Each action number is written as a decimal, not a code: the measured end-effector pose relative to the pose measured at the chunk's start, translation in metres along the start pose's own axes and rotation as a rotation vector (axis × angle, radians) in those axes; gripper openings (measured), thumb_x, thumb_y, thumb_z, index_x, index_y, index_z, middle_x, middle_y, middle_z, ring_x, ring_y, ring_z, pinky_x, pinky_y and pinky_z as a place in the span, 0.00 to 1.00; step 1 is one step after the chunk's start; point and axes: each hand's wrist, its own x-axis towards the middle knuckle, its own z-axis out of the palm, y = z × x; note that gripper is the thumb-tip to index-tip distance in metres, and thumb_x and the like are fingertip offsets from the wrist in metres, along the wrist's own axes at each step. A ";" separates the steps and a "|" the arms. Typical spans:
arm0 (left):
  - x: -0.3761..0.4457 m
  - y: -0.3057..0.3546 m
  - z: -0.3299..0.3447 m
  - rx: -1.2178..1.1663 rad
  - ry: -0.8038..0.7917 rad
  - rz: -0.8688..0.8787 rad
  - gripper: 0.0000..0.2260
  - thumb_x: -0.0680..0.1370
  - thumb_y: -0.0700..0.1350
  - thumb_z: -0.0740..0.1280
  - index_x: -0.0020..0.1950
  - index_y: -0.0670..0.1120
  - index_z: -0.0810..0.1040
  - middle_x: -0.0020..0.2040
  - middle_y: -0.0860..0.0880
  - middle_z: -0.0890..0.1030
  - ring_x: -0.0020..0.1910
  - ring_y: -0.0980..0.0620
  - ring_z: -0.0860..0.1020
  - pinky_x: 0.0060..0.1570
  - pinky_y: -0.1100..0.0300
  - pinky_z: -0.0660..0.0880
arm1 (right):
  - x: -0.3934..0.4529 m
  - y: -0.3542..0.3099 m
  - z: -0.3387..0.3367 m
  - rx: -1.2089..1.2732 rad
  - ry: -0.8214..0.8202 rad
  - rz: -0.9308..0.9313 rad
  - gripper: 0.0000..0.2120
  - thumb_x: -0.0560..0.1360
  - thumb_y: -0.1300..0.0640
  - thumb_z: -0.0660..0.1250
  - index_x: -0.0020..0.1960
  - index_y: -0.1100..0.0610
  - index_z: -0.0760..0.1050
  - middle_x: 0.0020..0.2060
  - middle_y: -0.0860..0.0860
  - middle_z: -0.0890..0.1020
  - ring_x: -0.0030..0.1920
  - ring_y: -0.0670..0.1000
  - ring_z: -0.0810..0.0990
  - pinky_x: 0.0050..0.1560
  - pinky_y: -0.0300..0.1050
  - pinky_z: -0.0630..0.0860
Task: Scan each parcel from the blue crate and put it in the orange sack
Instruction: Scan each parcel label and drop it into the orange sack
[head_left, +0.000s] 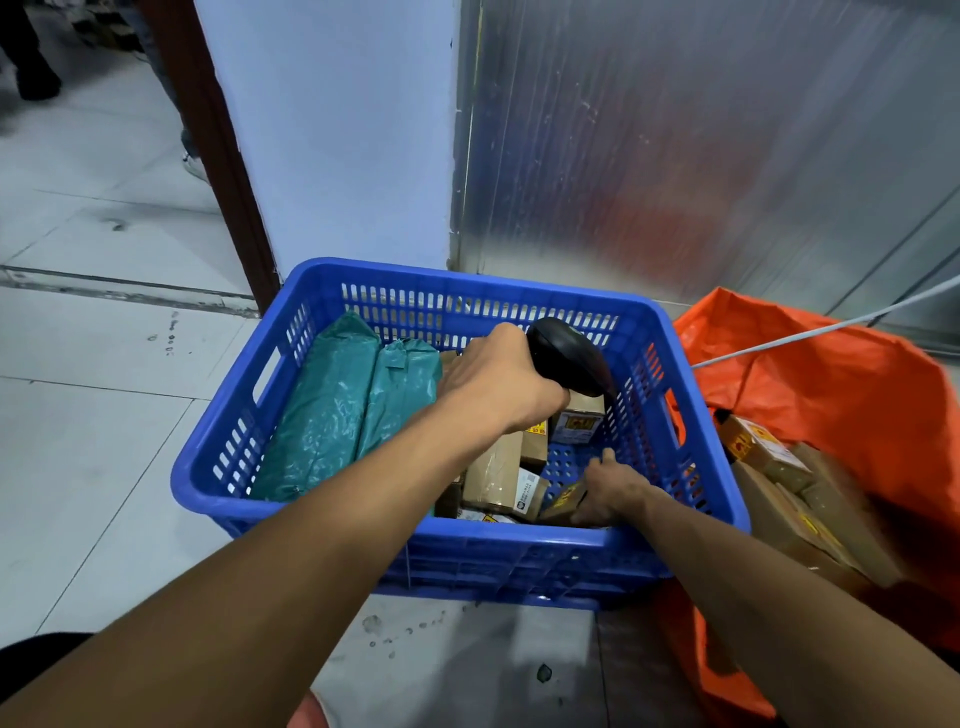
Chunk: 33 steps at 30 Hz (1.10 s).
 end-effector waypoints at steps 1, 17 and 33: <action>0.000 0.000 0.000 -0.008 -0.007 0.003 0.15 0.66 0.50 0.76 0.50 0.48 0.82 0.45 0.46 0.86 0.49 0.42 0.85 0.51 0.47 0.83 | -0.004 0.004 -0.003 -0.004 0.014 0.002 0.33 0.73 0.45 0.72 0.69 0.61 0.66 0.67 0.58 0.63 0.62 0.60 0.75 0.60 0.52 0.75; -0.008 0.008 0.007 -0.004 0.002 0.060 0.10 0.69 0.49 0.77 0.48 0.48 0.83 0.40 0.47 0.86 0.43 0.45 0.85 0.50 0.45 0.83 | -0.068 0.048 -0.027 0.175 0.477 -0.093 0.39 0.64 0.46 0.79 0.65 0.60 0.64 0.62 0.55 0.66 0.58 0.59 0.76 0.48 0.51 0.75; -0.056 0.012 -0.019 -0.158 0.085 0.114 0.06 0.68 0.43 0.78 0.41 0.47 0.84 0.38 0.45 0.86 0.40 0.45 0.85 0.47 0.43 0.83 | -0.142 0.038 -0.088 0.951 0.529 -0.065 0.24 0.66 0.45 0.76 0.58 0.53 0.78 0.52 0.52 0.79 0.52 0.50 0.79 0.49 0.46 0.81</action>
